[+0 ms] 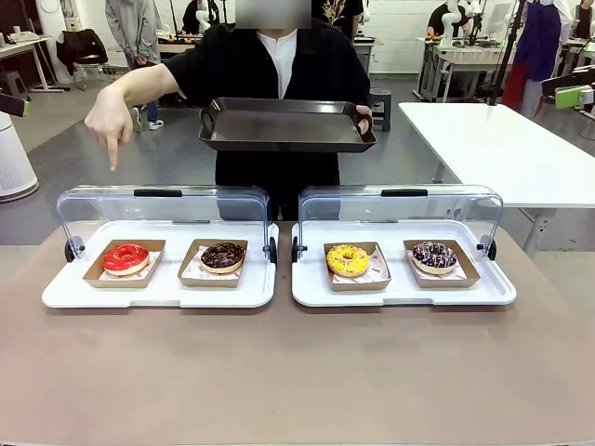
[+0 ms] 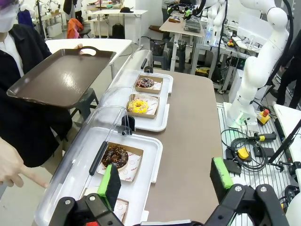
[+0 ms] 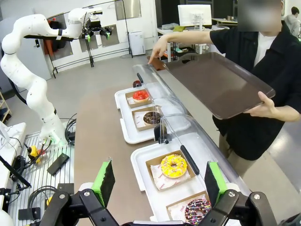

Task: Provide the desired donut to the person.
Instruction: Pick up and lift the Paper togo box containing the Donut pointed at by the person.

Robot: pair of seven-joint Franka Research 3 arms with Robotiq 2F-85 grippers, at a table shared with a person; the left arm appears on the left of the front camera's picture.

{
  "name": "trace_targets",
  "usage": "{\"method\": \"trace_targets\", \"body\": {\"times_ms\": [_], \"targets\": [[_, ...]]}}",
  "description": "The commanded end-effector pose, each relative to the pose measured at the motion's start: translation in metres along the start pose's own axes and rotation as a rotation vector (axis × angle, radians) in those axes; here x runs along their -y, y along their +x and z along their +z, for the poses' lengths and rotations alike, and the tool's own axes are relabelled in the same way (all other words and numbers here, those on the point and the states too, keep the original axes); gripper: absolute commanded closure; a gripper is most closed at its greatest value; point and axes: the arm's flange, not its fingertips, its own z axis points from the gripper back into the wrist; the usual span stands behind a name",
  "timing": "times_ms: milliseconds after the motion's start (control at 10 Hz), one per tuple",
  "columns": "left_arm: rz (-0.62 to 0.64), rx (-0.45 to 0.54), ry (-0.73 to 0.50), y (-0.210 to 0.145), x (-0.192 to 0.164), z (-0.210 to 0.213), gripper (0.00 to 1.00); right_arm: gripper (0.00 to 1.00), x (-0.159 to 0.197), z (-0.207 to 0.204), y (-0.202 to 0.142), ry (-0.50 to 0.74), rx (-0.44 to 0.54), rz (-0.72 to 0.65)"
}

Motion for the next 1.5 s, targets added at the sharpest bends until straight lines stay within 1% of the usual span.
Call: {"method": "trace_targets", "body": {"times_ms": [0,400,500,600,700,800,900,1000,1100,1200,1300,1400], "targets": [[-0.013,0.014,-0.006,0.0,0.0,0.001,0.0,0.0,0.002,-0.001,0.001,0.0,0.016,0.001],[-0.013,0.014,-0.006,0.0,0.0,0.001,0.0,0.0,0.002,-0.001,0.001,0.0,0.016,0.001],[0.0,0.0,0.0,0.0,0.0,0.0,0.0,0.0,0.002,-0.001,0.001,0.0,0.016,0.001],[-0.044,-0.124,0.031,0.011,-0.005,-0.006,0.0,0.0,0.002,-0.001,0.001,0.0,0.016,0.001],[-0.122,-0.28,0.055,0.021,-0.007,-0.014,0.0,0.0,0.002,-0.001,0.001,0.0,0.016,0.001],[-0.182,-0.417,0.005,0.031,-0.006,-0.026,0.0,0.0,0.002,-0.001,0.001,0.0,0.016,0.001],[-0.25,-0.583,-0.056,0.036,-0.009,-0.042,0.0,0.0,0.002,-0.001,0.001,0.0,0.016,0.001],[-0.288,-0.719,-0.082,0.037,-0.011,-0.062,0.0,0.0,0.002,-0.001,0.001,0.0,0.016,0.001],[-0.337,-0.839,-0.08,0.031,-0.012,-0.083,0.0,0.0,0.002,-0.001,0.001,0.0,0.016,0.001],[-0.355,-0.948,-0.103,0.016,-0.013,-0.105,0.0,0.0,0.002,-0.001,0.001,0.0,0.016,0.001],[-0.374,-1.033,-0.12,-0.001,-0.015,-0.126,0.0,0.0,0.002,-0.001,0.001,0.0,0.016,0.001],[-0.386,-1.096,-0.123,-0.02,-0.017,-0.145,0.0,0.0,0.002,-0.001,0.001,0.0,0.016,0.001]]}}
